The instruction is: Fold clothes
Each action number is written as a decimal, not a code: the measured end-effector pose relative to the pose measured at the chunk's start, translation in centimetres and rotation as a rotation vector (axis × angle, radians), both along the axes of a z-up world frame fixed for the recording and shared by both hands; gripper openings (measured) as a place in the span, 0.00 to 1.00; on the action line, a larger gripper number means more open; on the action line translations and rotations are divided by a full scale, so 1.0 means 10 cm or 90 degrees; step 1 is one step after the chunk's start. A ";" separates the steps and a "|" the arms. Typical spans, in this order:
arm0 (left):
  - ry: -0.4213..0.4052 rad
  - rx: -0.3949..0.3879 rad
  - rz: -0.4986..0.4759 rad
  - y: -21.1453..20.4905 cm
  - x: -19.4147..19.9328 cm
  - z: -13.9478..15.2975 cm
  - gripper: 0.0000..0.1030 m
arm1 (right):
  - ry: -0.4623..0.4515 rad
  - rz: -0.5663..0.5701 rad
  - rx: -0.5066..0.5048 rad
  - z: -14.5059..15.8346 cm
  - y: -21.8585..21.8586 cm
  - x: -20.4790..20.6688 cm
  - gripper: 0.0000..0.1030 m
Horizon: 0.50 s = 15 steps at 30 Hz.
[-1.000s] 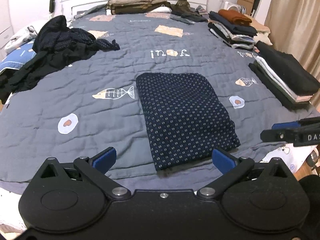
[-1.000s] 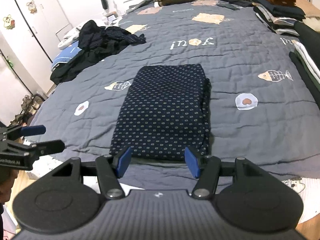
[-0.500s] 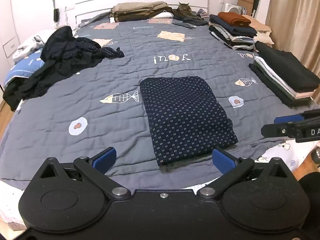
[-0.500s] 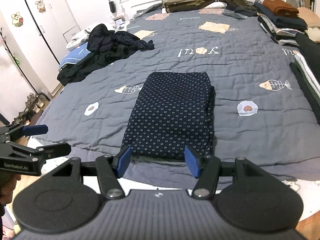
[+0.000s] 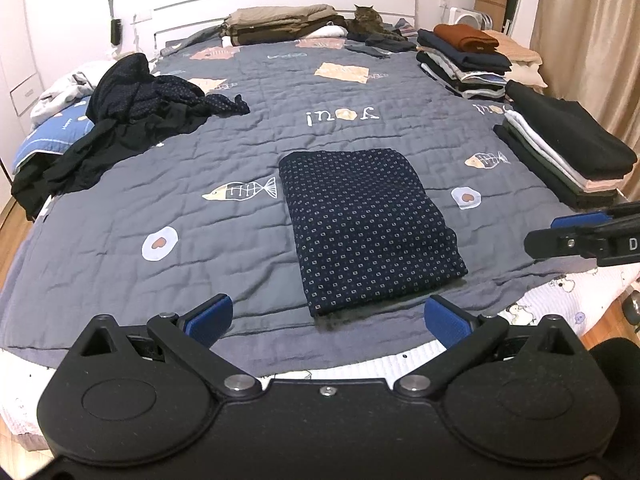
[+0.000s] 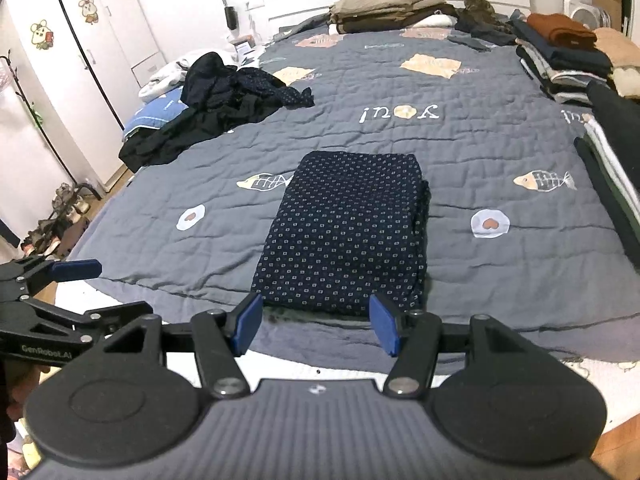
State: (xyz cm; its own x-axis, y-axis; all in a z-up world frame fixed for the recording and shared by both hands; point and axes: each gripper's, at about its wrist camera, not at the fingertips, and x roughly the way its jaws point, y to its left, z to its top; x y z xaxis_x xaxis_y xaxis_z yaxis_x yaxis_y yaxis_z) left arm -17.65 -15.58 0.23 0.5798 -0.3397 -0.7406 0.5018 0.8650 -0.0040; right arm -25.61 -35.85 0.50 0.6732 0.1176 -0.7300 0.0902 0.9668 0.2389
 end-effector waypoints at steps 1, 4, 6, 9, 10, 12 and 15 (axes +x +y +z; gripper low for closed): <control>0.000 0.000 0.000 -0.01 0.00 0.00 1.00 | -0.001 0.000 -0.001 0.01 0.00 0.00 0.57; 0.002 0.000 0.001 -0.03 0.03 -0.01 1.00 | -0.001 0.001 -0.003 0.03 0.01 0.02 0.57; 0.002 0.000 0.000 -0.03 0.05 -0.01 1.00 | 0.000 0.001 -0.005 0.04 0.01 0.03 0.57; 0.002 -0.002 -0.005 -0.06 0.10 -0.02 1.00 | 0.000 0.003 -0.007 0.05 0.01 0.06 0.57; 0.002 -0.002 -0.007 -0.07 0.12 -0.02 1.00 | 0.001 0.003 -0.007 0.05 0.01 0.07 0.57; 0.002 -0.004 -0.012 -0.09 0.17 -0.04 1.00 | 0.001 0.004 -0.008 0.06 0.01 0.09 0.57; 0.002 -0.005 -0.022 -0.14 0.25 -0.07 1.00 | 0.006 0.002 -0.008 0.04 -0.01 0.14 0.57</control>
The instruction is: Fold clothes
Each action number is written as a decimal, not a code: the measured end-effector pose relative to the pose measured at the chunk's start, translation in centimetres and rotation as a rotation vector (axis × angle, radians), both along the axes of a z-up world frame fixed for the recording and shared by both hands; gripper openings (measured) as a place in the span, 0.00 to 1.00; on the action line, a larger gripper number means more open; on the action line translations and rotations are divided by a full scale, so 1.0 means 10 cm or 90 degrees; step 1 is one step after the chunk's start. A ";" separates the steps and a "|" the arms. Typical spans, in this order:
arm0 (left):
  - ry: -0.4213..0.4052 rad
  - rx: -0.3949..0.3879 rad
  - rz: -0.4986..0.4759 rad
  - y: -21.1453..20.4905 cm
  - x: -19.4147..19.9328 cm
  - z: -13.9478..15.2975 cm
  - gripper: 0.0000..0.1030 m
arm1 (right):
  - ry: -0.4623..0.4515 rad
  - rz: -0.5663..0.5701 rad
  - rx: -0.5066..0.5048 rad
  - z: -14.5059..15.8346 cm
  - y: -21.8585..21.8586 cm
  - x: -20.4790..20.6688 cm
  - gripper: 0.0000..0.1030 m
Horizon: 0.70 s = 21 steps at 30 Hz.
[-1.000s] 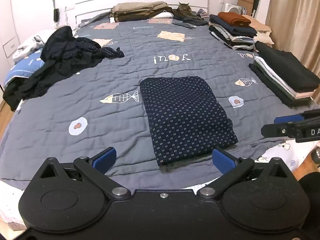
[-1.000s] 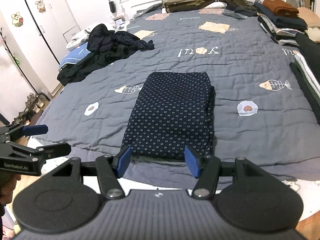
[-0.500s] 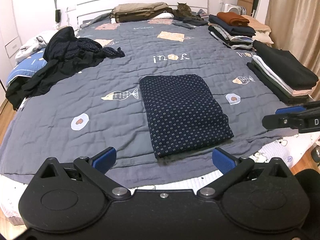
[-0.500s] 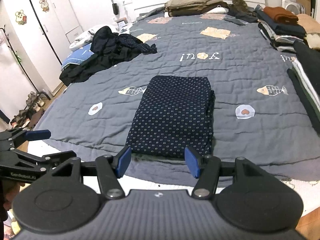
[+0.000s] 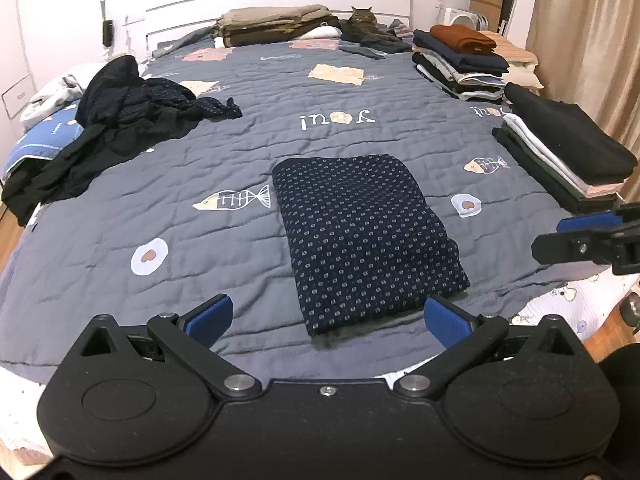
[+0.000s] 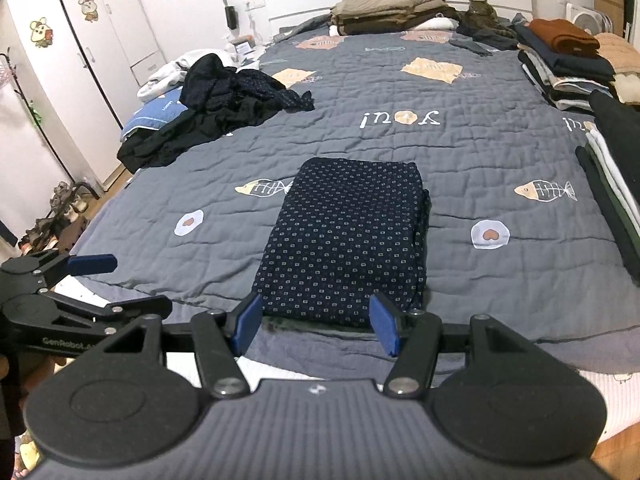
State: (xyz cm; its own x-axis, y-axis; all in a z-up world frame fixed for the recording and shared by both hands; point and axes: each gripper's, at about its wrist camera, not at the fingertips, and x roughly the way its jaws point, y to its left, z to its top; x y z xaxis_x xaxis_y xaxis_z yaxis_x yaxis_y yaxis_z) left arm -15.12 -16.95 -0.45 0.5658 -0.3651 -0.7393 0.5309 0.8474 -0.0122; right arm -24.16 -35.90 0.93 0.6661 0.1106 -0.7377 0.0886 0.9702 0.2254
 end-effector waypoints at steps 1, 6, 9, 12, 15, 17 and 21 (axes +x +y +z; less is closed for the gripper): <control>-0.003 0.002 -0.005 -0.02 0.03 -0.01 1.00 | 0.001 0.003 -0.001 -0.01 -0.01 0.02 0.57; -0.001 -0.001 -0.002 -0.12 0.21 -0.07 1.00 | 0.007 0.015 0.003 -0.07 -0.09 0.19 0.57; 0.007 0.000 0.003 -0.18 0.33 -0.11 1.00 | 0.014 0.023 0.007 -0.11 -0.15 0.29 0.57; 0.016 0.000 0.014 -0.23 0.48 -0.13 1.00 | 0.020 0.029 0.017 -0.14 -0.25 0.38 0.57; 0.024 -0.008 0.022 -0.26 0.59 -0.12 1.00 | 0.024 0.026 0.030 -0.16 -0.35 0.44 0.57; 0.023 -0.007 0.022 -0.29 0.64 -0.11 1.00 | 0.024 0.020 0.039 -0.18 -0.42 0.47 0.57; 0.027 -0.004 0.016 -0.37 0.68 -0.11 1.00 | 0.023 0.007 0.052 -0.21 -0.47 0.48 0.57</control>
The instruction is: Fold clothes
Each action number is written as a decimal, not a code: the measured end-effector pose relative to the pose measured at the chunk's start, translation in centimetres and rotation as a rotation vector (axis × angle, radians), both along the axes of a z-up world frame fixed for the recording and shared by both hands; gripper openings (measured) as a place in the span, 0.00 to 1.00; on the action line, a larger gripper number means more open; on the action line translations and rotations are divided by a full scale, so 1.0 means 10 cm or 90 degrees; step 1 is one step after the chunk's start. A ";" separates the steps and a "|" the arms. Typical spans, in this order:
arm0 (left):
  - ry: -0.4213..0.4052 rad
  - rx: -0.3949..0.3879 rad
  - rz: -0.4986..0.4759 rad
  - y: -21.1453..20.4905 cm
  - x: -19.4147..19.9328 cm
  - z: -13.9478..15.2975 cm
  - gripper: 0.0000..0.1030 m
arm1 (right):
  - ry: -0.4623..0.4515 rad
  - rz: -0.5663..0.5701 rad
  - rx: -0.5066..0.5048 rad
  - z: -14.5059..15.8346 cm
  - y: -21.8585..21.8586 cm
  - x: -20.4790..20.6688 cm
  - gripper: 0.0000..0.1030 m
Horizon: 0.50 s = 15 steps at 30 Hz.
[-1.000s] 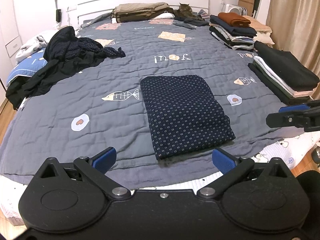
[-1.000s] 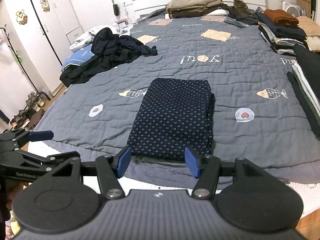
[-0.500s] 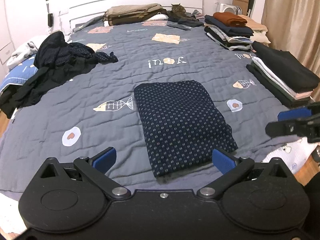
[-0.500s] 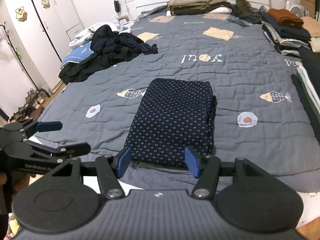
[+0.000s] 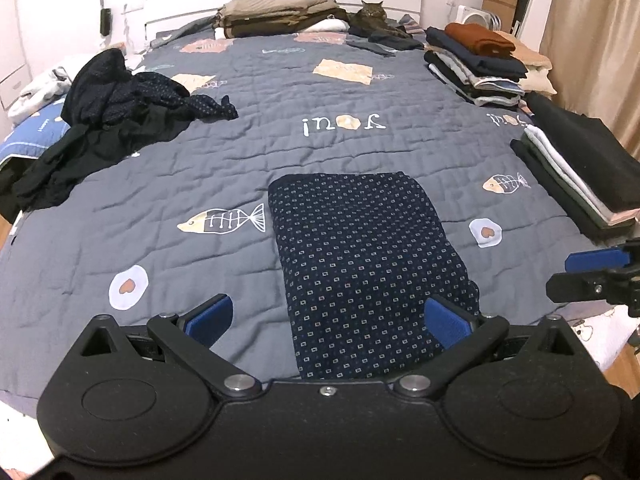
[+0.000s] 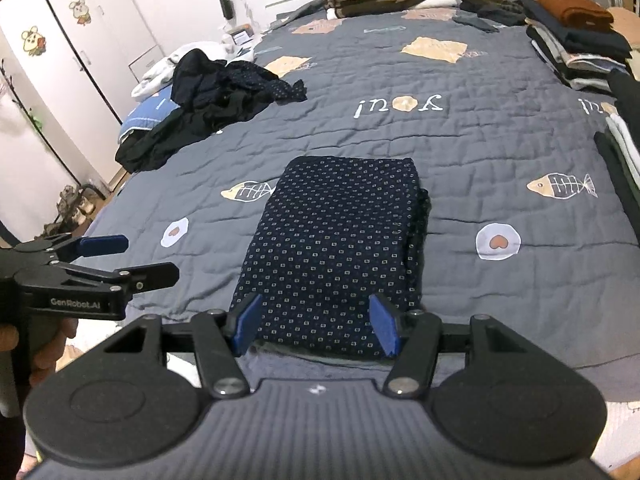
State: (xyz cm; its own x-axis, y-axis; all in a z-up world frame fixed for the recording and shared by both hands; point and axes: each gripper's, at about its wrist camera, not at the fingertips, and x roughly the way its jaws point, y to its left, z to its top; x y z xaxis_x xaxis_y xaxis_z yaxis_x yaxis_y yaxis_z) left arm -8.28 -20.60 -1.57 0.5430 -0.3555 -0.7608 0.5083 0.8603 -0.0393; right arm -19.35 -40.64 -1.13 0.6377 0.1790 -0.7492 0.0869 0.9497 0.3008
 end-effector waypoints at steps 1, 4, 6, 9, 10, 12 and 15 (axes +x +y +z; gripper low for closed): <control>0.000 0.001 -0.005 -0.01 0.01 0.00 1.00 | -0.001 -0.004 0.004 0.00 -0.01 -0.01 0.57; -0.007 0.004 -0.017 -0.03 -0.02 0.02 1.00 | -0.004 -0.006 0.006 0.00 0.01 -0.04 0.57; -0.010 0.002 -0.023 -0.04 -0.04 0.04 1.00 | -0.006 -0.008 0.001 0.01 0.04 -0.08 0.57; -0.016 -0.001 -0.032 -0.03 -0.06 0.05 1.00 | -0.011 -0.016 0.003 0.03 0.06 -0.13 0.57; -0.020 -0.001 -0.036 -0.03 -0.06 0.06 1.00 | -0.014 -0.020 0.002 0.05 0.06 -0.15 0.57; -0.027 -0.002 -0.042 -0.02 -0.06 0.07 1.00 | -0.021 -0.025 0.002 0.06 0.06 -0.18 0.57; -0.032 -0.010 -0.039 0.02 -0.05 0.07 1.00 | -0.027 -0.032 0.002 0.07 0.04 -0.21 0.57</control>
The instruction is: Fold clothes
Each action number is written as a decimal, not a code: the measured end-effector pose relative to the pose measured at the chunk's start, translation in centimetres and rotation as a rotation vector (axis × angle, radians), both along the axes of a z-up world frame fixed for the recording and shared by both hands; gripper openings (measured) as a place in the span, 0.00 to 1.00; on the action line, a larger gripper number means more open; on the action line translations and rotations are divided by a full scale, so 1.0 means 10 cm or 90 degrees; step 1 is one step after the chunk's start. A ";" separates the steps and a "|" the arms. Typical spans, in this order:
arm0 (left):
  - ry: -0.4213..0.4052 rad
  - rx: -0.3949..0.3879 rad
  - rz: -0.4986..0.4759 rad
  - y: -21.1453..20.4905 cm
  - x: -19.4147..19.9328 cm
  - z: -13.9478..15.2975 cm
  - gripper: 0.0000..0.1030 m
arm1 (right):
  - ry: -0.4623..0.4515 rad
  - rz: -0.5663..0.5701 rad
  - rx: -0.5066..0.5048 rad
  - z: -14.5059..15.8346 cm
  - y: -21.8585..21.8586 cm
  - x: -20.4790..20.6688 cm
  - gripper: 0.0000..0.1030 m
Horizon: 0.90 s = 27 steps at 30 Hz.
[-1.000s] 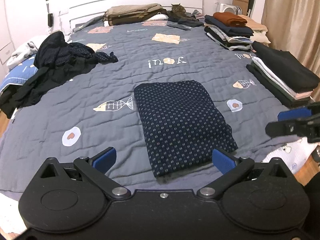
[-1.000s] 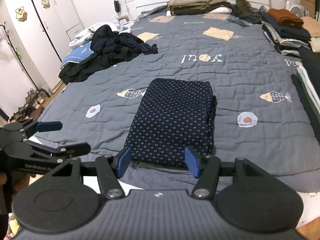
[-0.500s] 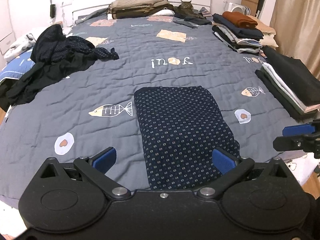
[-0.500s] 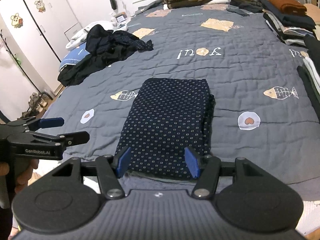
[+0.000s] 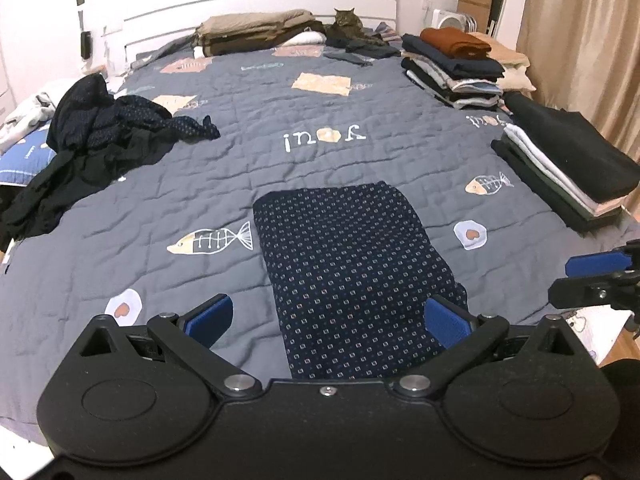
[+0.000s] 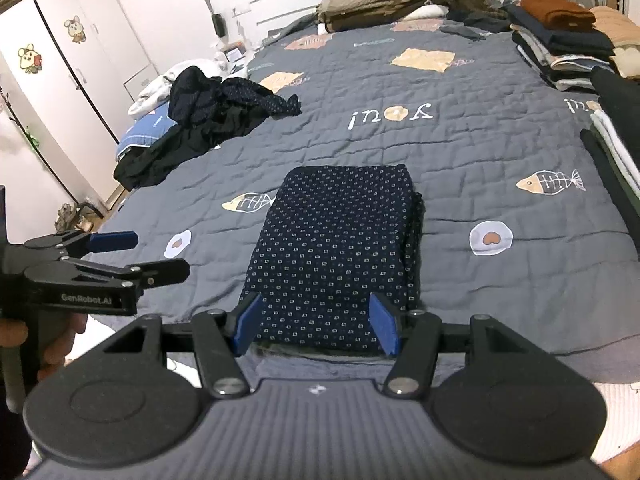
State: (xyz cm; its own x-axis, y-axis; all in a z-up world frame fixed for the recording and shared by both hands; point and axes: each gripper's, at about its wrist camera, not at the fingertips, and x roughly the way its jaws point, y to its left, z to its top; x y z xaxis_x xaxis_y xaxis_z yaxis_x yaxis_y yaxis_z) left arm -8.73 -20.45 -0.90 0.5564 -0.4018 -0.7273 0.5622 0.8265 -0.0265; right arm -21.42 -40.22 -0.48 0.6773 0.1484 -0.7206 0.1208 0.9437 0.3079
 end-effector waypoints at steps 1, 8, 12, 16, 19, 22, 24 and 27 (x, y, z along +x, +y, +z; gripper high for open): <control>0.001 -0.003 0.000 0.00 0.01 0.00 1.00 | -0.001 -0.005 0.003 0.00 -0.01 -0.01 0.57; 0.012 -0.025 -0.018 -0.07 0.17 -0.07 1.00 | -0.005 -0.018 0.027 -0.09 -0.14 -0.01 0.57; 0.019 -0.034 -0.053 -0.16 0.30 -0.16 1.00 | -0.006 -0.019 0.044 -0.17 -0.26 0.05 0.57; 0.031 -0.044 -0.061 -0.23 0.46 -0.23 1.00 | -0.007 -0.020 0.054 -0.27 -0.37 0.13 0.57; 0.030 -0.018 -0.064 -0.29 0.58 -0.31 1.00 | -0.008 -0.020 0.060 -0.33 -0.44 0.19 0.57; 0.035 0.012 -0.057 -0.30 0.71 -0.40 1.00 | -0.006 -0.022 0.068 -0.39 -0.51 0.25 0.57; 0.045 0.018 -0.054 -0.29 0.81 -0.45 1.00 | -0.004 -0.025 0.076 -0.43 -0.55 0.29 0.57; 0.070 0.012 -0.053 -0.27 0.97 -0.52 1.00 | -0.002 -0.027 0.084 -0.49 -0.60 0.34 0.57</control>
State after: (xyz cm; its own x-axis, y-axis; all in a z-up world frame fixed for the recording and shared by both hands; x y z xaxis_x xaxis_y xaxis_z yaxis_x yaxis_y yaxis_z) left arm 1.02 -23.18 -6.13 0.4380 -0.4291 -0.7900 0.6232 0.7783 -0.0773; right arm -18.03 -46.26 -5.34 0.6874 0.2128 -0.6944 0.1581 0.8894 0.4290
